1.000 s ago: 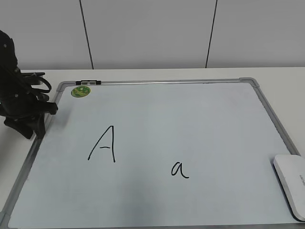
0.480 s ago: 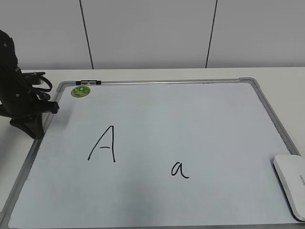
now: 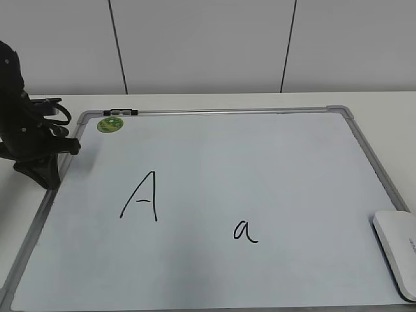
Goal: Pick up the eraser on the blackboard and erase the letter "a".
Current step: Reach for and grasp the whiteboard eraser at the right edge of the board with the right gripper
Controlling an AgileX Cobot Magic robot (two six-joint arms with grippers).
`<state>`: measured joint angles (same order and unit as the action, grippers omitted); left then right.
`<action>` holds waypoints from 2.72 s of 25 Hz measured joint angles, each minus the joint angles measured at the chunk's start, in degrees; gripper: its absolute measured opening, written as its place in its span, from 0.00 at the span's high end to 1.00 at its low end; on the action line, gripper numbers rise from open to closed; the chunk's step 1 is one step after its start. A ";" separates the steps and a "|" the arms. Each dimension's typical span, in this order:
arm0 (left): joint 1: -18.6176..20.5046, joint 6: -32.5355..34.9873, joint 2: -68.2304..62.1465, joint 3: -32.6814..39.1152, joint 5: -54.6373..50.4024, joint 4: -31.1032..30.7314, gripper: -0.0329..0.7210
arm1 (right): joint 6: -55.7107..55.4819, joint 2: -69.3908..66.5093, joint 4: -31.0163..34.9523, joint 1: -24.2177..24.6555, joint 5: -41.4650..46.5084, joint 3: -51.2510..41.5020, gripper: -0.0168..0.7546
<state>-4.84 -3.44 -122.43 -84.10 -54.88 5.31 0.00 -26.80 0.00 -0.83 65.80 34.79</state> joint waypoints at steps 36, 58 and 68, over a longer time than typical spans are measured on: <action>0.00 0.00 0.00 0.00 -0.17 0.85 0.92 | 3.35 -54.04 5.71 0.00 -17.74 8.42 0.11; 0.00 0.00 0.00 0.00 -0.26 0.95 0.92 | -1.06 -68.25 2.80 0.00 -24.98 9.79 0.13; 0.00 0.00 0.00 0.00 -0.26 1.06 0.92 | -1.15 -68.38 3.05 0.00 -25.44 9.79 0.29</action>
<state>-4.84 -3.44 -122.43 -84.10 -55.14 6.36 -1.15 -95.17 3.05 -0.83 40.37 44.58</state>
